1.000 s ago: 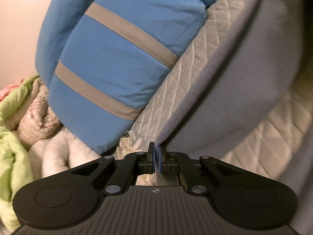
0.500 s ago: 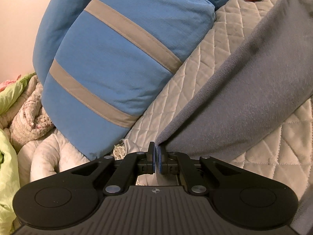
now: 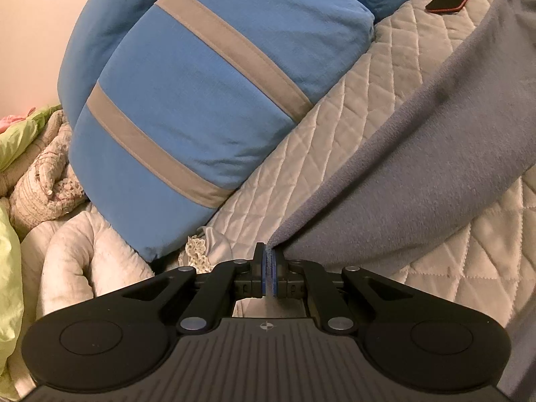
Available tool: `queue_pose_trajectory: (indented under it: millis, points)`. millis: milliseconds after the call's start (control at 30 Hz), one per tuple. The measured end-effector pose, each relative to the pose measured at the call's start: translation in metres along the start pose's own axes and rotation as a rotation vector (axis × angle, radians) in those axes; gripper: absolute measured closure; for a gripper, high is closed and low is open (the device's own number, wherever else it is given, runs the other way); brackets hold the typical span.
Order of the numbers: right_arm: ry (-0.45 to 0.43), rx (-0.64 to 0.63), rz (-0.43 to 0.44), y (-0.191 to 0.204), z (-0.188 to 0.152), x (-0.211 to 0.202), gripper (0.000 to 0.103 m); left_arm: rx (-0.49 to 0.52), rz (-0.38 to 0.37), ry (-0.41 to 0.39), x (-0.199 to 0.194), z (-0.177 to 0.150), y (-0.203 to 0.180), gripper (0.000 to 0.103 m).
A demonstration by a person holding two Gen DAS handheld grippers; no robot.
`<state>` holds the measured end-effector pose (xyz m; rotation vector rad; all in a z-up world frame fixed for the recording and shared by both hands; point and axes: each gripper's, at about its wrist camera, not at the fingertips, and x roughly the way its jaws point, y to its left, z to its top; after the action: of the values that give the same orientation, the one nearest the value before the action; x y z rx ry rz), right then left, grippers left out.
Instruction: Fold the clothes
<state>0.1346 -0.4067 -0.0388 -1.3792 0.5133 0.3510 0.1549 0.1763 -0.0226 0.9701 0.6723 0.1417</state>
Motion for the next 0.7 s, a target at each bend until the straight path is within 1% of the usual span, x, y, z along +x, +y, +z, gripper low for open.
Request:
queue_pose_trajectory:
  millis: [133, 200, 267, 333, 433, 567, 633, 700]
  points:
    - [0.024, -0.075, 0.061, 0.003, 0.005, 0.019, 0.05, 0.008, -0.001, -0.01, -0.005, -0.002, 0.001, 0.1]
    - [0.027, -0.093, 0.098, 0.003, 0.007, 0.023, 0.065, 0.012, 0.0, -0.019, -0.009, -0.003, 0.002, 0.1]
    - [0.02, -0.1, 0.127, 0.004, 0.006, 0.019, 0.1, 0.019, -0.001, -0.028, -0.015, -0.005, 0.003, 0.1]
    - [0.008, -0.076, 0.125, 0.001, 0.004, 0.013, 0.101, 0.028, -0.009, -0.038, -0.024, -0.008, 0.007, 0.1]
    - [-0.005, 0.007, 0.093, -0.013, -0.006, -0.005, 0.101, 0.03, -0.026, -0.054, -0.039, -0.015, 0.017, 0.1]
    - [-0.032, 0.127, 0.057, -0.04, -0.023, -0.039, 0.102, -0.007, -0.069, -0.059, -0.061, -0.023, 0.043, 0.1]
    - [-0.037, 0.194, 0.055, -0.055, -0.032, -0.053, 0.102, -0.034, -0.107, -0.048, -0.065, -0.027, 0.058, 0.1]
    - [-0.031, 0.255, 0.052, -0.068, -0.038, -0.053, 0.101, -0.049, -0.15, -0.029, -0.056, -0.027, 0.063, 0.1]
